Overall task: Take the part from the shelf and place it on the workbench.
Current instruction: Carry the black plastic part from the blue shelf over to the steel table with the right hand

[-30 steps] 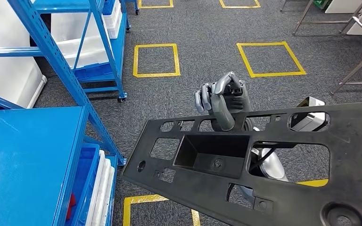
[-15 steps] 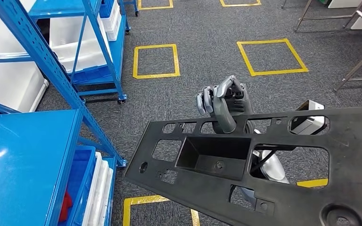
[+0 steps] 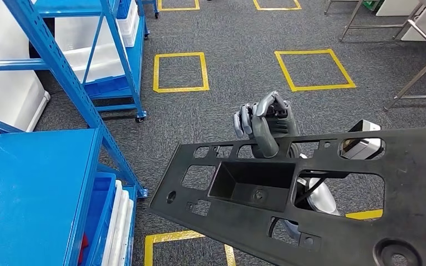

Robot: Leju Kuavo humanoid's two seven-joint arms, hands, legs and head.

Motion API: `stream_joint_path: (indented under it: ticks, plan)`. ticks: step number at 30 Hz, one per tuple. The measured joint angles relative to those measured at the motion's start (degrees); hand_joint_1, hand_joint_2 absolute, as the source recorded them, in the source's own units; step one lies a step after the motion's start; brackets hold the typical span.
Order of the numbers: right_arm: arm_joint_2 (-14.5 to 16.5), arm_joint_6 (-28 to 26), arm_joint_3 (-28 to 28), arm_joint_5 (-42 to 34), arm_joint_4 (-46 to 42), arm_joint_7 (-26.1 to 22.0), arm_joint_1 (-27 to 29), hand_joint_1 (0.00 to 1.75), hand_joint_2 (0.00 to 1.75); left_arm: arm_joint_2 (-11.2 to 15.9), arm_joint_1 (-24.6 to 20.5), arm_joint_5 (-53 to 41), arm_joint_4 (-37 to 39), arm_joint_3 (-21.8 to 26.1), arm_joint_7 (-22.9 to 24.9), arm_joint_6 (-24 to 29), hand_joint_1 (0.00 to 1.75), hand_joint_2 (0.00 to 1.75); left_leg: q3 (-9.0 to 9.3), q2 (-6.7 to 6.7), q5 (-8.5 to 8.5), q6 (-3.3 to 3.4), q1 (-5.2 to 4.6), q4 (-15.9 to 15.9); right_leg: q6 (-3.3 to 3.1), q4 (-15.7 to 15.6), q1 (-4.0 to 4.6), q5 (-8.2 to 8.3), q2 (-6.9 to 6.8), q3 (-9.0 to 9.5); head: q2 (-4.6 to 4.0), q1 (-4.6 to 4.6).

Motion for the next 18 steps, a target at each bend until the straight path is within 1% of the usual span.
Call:
stream_joint_path:
  ticks: [1, 2, 3, 4, 5, 6, 7, 8, 10, 11, 12, 13, 15, 16, 17, 18]
  plan:
    - [-0.08, 0.01, -0.01, 0.0, 0.03, -0.06, 0.16, 1.75, 1.75, -0.03, 0.0, 0.0, 0.0, 0.0, 0.0, -0.01, 0.0, 1.75, 0.0, 0.0, -0.01, 0.02, -0.07, 0.01, -0.01, 1.47, 0.01, -0.06, 0.0, -0.8, 0.0, 0.0]
    - [-0.18, 0.02, -0.02, 0.0, 0.06, -0.16, 0.3, 1.75, 1.75, -0.03, 0.0, 0.0, 0.0, 0.0, 0.0, -0.04, 0.0, 1.75, 0.03, -0.02, -0.03, 0.02, -0.11, 0.03, -0.09, 0.69, 0.01, 0.96, 0.0, -0.49, 0.0, 0.0]
    - [-0.28, 0.04, -0.03, 0.01, 0.08, -0.3, 0.39, 1.75, 1.75, -0.03, -0.01, 0.0, 0.0, 0.0, 0.0, -0.09, 0.0, 1.75, 0.1, -0.05, -0.05, -0.01, -0.12, 0.05, -0.22, -2.54, 0.01, 2.89, -0.01, 1.05, 0.0, 0.0]
    - [-0.37, 0.08, -0.04, 0.01, 0.09, -0.48, 0.45, 1.75, 1.75, -0.04, -0.01, 0.01, 0.0, 0.0, 0.0, -0.14, 0.0, 1.75, 0.18, -0.07, -0.08, -0.08, -0.12, 0.06, -0.37, -6.8, 0.01, 4.89, -0.02, 3.14, 0.0, 0.0]
    - [-0.43, 0.12, -0.05, 0.01, 0.09, -0.65, 0.51, 1.75, 1.75, -0.04, -0.01, 0.02, 0.0, 0.0, 0.01, -0.18, 0.0, 1.75, 0.22, -0.15, -0.13, -0.27, -0.2, 0.13, -0.57, -10.69, 0.12, 6.42, 0.0, 4.99, 0.0, 0.0]
    - [-0.46, 0.16, -0.06, 0.01, 0.08, -0.84, 0.6, 1.75, 1.75, -0.04, -0.01, 0.07, 0.0, 0.0, 0.03, -0.2, 0.0, 1.75, 0.23, -0.2, -0.15, -0.51, -0.26, 0.17, -0.81, -13.37, 0.23, 7.32, 0.06, 6.22, 0.0, 0.0]
    - [-0.5, 0.17, -0.07, 0.01, 0.08, -1.0, 0.77, 1.75, 1.75, -0.04, -0.02, 0.11, 0.0, 0.0, 0.04, -0.21, 0.0, 1.75, 0.21, -0.25, -0.17, -0.8, -0.31, 0.19, -1.05, -14.48, 0.38, 7.54, 0.12, 6.65, 0.0, 0.0]
    - [-0.55, 0.19, -0.08, 0.01, 0.08, -1.13, 1.03, 1.75, 1.75, -0.03, -0.02, 0.18, 0.0, 0.0, 0.06, -0.21, 0.0, 1.75, 0.21, -0.31, -0.13, -1.13, -0.33, 0.13, -1.34, -14.66, 0.56, 7.54, 0.19, 6.6, 0.0, 0.0]
    - [-0.66, 0.25, -0.09, 0.02, 0.09, -1.31, 1.65, 1.75, 1.75, -0.03, 0.0, 0.31, 0.0, 0.0, 0.07, -0.24, 0.0, 1.75, 0.14, -0.27, -0.28, -1.73, -0.3, 0.19, -2.04, -15.04, 0.42, 7.83, 0.2, 6.67, 0.0, 0.0]
    - [-0.7, 0.32, -0.1, 0.03, 0.09, -1.44, 1.97, 1.75, 1.75, -0.02, 0.0, 0.42, 0.0, 0.0, 0.06, -0.29, 0.0, 1.75, -0.27, -0.24, -0.94, -2.01, -0.29, 1.03, -2.42, -15.28, 0.3, 8.0, 0.13, 6.79, 0.0, -0.01]
    - [-0.73, 0.44, -0.12, 0.04, 0.11, -1.62, 2.28, 1.75, 1.75, -0.02, -0.03, 0.53, 0.0, 0.0, 0.03, -0.35, 0.0, 1.75, -1.21, -0.21, -2.2, -2.22, -0.31, 3.01, -2.74, -15.52, 0.16, 8.15, 0.04, 6.91, 0.0, -0.01]
    - [-0.75, 0.56, -0.14, 0.07, 0.16, -1.83, 2.6, 1.75, 1.75, -0.01, -0.09, 0.65, 0.0, 0.0, 0.0, -0.4, 0.0, 1.75, -2.48, -0.17, -3.77, -2.38, -0.28, 5.69, -2.94, -15.62, 0.15, 8.21, -0.06, 7.0, 0.0, -0.02]
    - [-0.79, 0.79, -0.15, 0.28, 0.33, -2.25, 3.34, 1.75, 1.75, -0.01, -0.28, 0.86, 0.0, 0.0, -0.13, -0.45, 0.0, 1.75, -5.53, -0.19, -6.81, -2.61, -0.27, 12.1, -3.14, -15.62, 0.21, 8.18, -0.2, 7.02, 0.0, -0.02]
    - [-0.8, 0.87, -0.15, 0.52, 0.45, -2.4, 3.76, 1.75, 1.75, -0.01, -0.36, 0.98, 0.0, 0.0, -0.2, -0.45, 0.0, 1.75, -6.8, -0.18, -7.6, -2.69, -0.26, 14.69, -3.17, -15.61, 0.24, 8.16, -0.23, 7.04, 0.0, -0.02]
    - [-0.81, 0.92, -0.14, 0.81, 0.61, -2.56, 4.19, 1.75, 1.75, -0.01, -0.43, 1.09, 0.0, 0.0, -0.27, -0.45, 0.0, 1.75, -7.61, -0.18, -7.75, -2.76, -0.23, 16.25, -3.2, -15.59, 0.26, 8.13, -0.25, 7.07, 0.0, -0.02]
    - [-0.81, 0.96, -0.13, 1.09, 0.76, -2.67, 4.55, 1.75, 1.75, -0.01, -0.46, 1.19, 0.0, 0.0, -0.33, -0.45, 0.0, 1.75, -7.81, -0.18, -7.25, -2.82, -0.19, 16.53, -3.2, -15.57, 0.25, 8.1, -0.24, 7.12, 0.0, -0.02]
